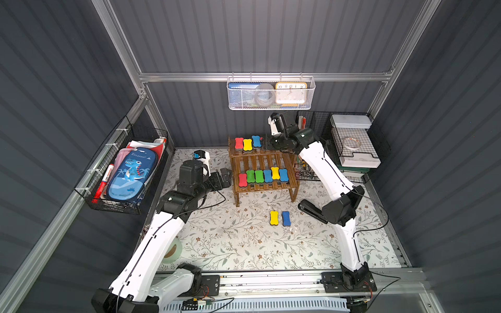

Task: Remove the whiteboard erasers from the shelf
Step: Pick up the whiteboard eraser from the shelf.

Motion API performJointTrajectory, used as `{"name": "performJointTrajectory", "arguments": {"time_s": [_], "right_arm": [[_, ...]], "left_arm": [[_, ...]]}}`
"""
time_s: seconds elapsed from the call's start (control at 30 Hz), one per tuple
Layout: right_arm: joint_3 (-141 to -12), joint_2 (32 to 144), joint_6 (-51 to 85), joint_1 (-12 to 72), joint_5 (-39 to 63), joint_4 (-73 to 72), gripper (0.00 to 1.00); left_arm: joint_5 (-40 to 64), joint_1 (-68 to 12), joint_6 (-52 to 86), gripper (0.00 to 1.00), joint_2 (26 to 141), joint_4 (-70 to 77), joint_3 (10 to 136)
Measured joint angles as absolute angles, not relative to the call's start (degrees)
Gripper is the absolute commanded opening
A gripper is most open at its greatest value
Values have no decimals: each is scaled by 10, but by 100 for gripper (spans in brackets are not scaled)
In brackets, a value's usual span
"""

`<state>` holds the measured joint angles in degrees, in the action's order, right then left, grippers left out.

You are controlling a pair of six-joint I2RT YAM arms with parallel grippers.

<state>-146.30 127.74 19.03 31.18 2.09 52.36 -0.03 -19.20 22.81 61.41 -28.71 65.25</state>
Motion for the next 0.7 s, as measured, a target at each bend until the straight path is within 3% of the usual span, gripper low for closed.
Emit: {"name": "performJointTrajectory", "arguments": {"time_s": [0.2, 0.33, 0.53, 0.7], "right_arm": [[-1467, 1277, 184, 313, 11, 534, 41], [-1464, 1277, 183, 314, 8, 531, 43], [-1463, 1277, 182, 316, -7, 528, 32], [-1464, 1276, 183, 317, -27, 529, 35]], "left_arm": [[0, -192, 228, 99, 614, -287, 653], [0, -192, 228, 99, 614, -286, 653], [0, -192, 228, 99, 614, -283, 653], [0, -192, 228, 99, 614, -283, 653]]}}
